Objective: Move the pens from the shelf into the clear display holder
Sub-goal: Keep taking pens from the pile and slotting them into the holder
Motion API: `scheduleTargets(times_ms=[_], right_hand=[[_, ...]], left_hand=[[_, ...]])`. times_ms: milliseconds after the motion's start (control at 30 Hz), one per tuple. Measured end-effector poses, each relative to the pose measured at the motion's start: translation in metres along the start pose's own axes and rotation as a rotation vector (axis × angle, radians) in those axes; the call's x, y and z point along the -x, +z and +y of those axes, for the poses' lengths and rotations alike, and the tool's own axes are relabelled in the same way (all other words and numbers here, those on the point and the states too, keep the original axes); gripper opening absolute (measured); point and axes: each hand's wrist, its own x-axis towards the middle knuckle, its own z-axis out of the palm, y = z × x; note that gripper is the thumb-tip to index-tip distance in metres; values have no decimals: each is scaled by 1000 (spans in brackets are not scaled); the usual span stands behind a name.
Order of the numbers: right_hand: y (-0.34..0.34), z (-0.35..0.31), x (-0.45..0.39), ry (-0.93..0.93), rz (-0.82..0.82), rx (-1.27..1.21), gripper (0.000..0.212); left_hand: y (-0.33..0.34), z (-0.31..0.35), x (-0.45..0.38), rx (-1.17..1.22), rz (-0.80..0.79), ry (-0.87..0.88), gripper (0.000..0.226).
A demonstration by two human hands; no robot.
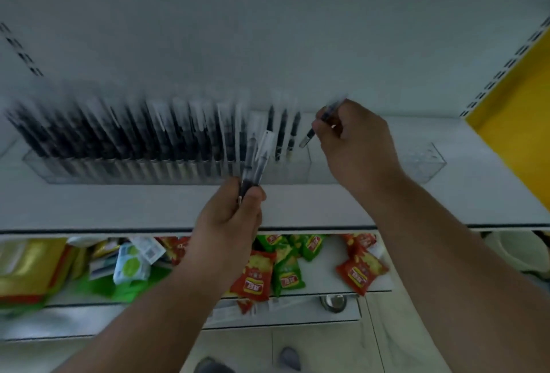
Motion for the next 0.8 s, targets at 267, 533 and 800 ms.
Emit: scheduleTargets(times_ms=[267, 533, 800], right_hand=[[11, 2, -21, -38, -184, 219, 25], [10, 2, -9, 62, -199, 276, 29], [-2, -18, 39, 121, -342, -486, 20]], left_hand=[[0, -4, -3, 8, -12, 26, 20], [-5, -8, -8, 23, -105, 11, 19], [11, -10, -6, -99, -165, 80, 21]])
